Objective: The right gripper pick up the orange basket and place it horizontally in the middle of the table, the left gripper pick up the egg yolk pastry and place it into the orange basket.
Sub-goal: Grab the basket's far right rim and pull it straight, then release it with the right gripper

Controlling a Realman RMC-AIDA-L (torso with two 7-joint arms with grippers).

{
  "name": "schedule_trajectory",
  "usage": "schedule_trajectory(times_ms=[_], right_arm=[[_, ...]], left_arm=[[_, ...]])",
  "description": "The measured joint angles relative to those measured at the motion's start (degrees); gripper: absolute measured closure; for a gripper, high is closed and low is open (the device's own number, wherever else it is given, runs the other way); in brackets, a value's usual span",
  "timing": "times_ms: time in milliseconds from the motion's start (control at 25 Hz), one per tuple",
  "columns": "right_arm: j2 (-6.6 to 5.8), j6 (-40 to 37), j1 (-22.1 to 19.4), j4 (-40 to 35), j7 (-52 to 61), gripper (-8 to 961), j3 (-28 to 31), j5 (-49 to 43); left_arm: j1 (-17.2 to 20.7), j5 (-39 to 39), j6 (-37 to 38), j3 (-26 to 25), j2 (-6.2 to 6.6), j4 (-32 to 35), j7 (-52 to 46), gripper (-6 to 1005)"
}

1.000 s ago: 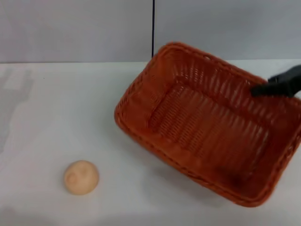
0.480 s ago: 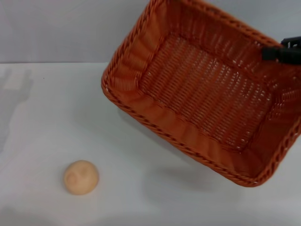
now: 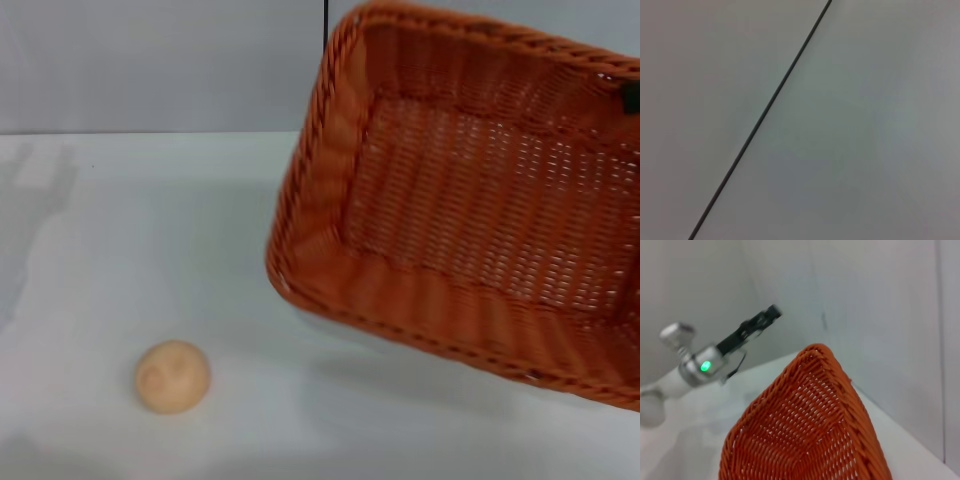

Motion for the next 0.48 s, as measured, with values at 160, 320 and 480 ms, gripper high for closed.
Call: schedule_trajectory(times_ms=[160,320,480], right_arm=[[-0.42,-1.36,3.76,-0.45,-1.05,778,-4.03,-5.35],[0.49,-0.93,5.63,0.05,-2.77,779,-5.85,-7.8],[2.33,0.48,7.57,1.71,-5.94,779,-6.59,-9.31]], left_arm=[[-0.33,0.02,-0.02,0.02,0.0,0.56,0.0,367],[-0.58,0.04,0.0,0.03,-0.01,1.0,0.0,367],[-0.68,0.06,-0.05,0.94,-0.05,1.08,0.07,366]])
